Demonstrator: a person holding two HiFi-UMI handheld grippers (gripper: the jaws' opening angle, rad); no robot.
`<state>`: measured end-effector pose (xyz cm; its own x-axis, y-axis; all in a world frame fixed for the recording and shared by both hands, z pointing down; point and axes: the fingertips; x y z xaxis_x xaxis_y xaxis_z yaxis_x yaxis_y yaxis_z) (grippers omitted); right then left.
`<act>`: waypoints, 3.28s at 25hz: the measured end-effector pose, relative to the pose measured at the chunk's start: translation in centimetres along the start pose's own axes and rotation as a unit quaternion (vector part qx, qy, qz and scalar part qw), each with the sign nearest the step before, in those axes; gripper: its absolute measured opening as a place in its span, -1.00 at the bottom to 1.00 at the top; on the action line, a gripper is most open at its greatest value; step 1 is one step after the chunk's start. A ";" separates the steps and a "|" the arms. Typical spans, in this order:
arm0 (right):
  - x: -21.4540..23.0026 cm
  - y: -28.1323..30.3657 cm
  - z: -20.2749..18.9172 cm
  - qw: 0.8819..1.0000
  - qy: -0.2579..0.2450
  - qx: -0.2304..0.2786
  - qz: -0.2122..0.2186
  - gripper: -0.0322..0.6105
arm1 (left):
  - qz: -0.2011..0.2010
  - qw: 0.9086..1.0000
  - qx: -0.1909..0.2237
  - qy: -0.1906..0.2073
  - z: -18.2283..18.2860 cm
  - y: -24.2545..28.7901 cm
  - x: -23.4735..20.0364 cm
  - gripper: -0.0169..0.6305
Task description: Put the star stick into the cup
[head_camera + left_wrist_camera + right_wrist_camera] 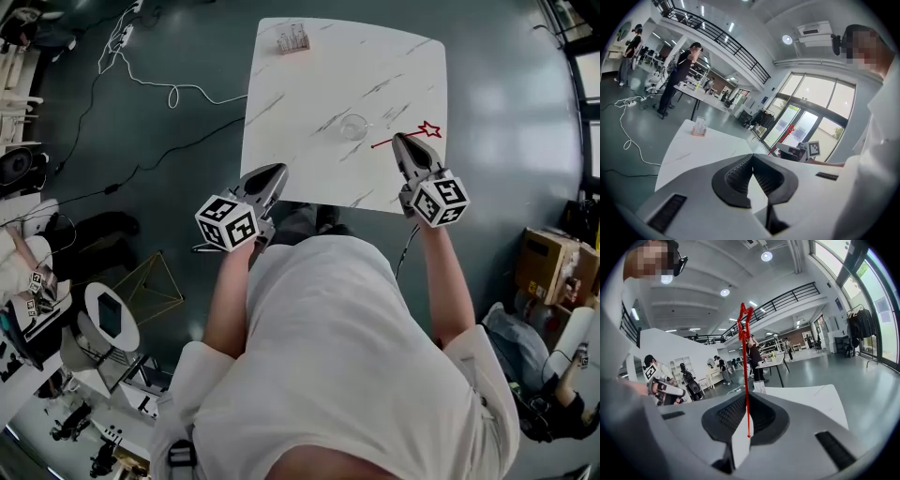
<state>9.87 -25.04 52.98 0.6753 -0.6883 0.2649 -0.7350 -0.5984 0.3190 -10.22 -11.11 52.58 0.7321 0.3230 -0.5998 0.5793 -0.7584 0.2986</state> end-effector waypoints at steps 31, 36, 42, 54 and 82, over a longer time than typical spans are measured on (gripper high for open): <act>3.7 12.8 -9.5 0.990 0.023 -0.121 -0.061 -0.79 | -0.076 0.990 -0.111 -0.049 -1.1 8.6 -5.6 -0.91; 4.8 14.4 -11.8 0.985 0.042 -0.146 -0.077 -0.79 | -0.067 0.989 -0.117 -0.056 -0.9 8.5 -7.1 -0.91; 4.8 15.3 -14.0 0.980 0.053 -0.174 -0.081 -0.79 | -0.053 0.990 -0.116 -0.064 -0.7 7.8 -8.9 -0.91; 4.5 14.5 -13.9 0.974 0.044 -0.200 -0.099 -0.66 | -0.077 0.987 -0.115 -0.081 -1.4 8.0 -9.7 -0.91; -0.1 8.3 -8.4 0.986 0.012 -0.140 -0.094 -0.80 | -0.144 0.979 -0.144 -0.022 -1.9 8.2 -6.5 -0.91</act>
<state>4.22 -26.45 63.27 0.8015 -0.5643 0.1978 -0.5534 -0.5747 0.6029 -9.56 -18.37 60.31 0.5110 0.4710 -0.7190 0.8412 -0.4458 0.3059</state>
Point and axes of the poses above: the fingertips, and each gripper's own axes: y forward along the fingers, x to its right, z out of its top, and after that the axes turned 6 degrees about -z, right-handed
